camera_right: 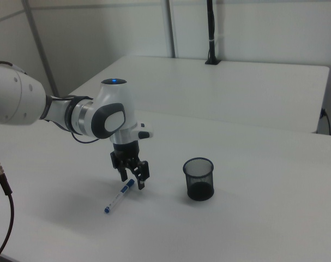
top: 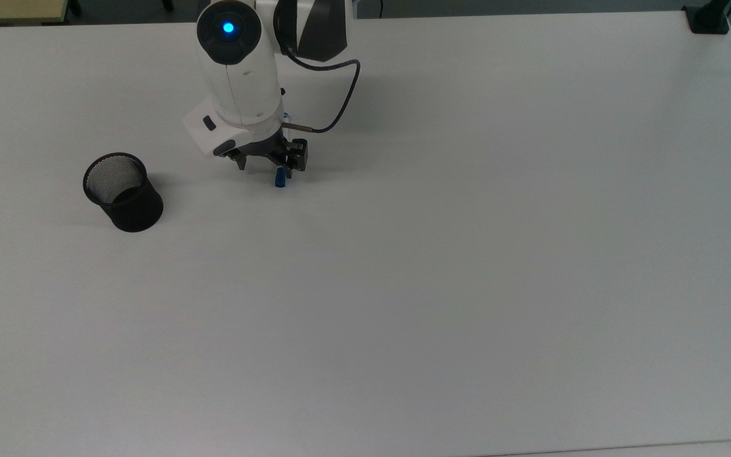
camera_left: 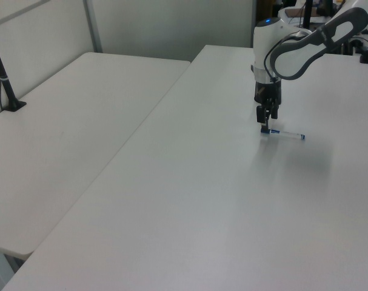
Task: Insert the marker
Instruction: 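Close the gripper on the marker near its blue cap, then lift the marker and carry it over the black mesh cup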
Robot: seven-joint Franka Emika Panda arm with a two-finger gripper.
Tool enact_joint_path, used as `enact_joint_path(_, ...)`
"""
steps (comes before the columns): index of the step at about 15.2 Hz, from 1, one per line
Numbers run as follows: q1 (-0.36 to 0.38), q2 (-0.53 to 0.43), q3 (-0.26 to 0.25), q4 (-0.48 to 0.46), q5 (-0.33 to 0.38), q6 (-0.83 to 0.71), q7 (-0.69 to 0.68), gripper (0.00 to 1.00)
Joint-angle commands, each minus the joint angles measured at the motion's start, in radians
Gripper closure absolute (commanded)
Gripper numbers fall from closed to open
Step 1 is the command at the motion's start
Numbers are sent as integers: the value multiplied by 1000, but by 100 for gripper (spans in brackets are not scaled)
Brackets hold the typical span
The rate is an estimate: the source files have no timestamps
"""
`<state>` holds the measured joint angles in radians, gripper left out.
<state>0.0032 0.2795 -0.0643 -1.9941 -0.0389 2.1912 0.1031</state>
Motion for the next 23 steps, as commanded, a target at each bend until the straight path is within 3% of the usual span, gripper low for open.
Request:
enact_joint_path(1,9,3,0,-9,25,-8,15,58)
enact_joint_path(2,9,3,0,-9,40,-7,15,71)
enact_joint_path(3,11,3,0,-9,53,-7,15,74)
enact_joint_path(6,14,0,0,-9,56,-7,15,99)
enact_joint_path(9,12,-22,0,0,54,-11,15,100)
enact_joint_path(14,-35,-160,0,6,54,5,-16,98)
enact_joint_path(18,-109,-212,0,5,54,143,-120,97)
enact_joint_path(23,-213,-238,0,6,70,295,-351,97)
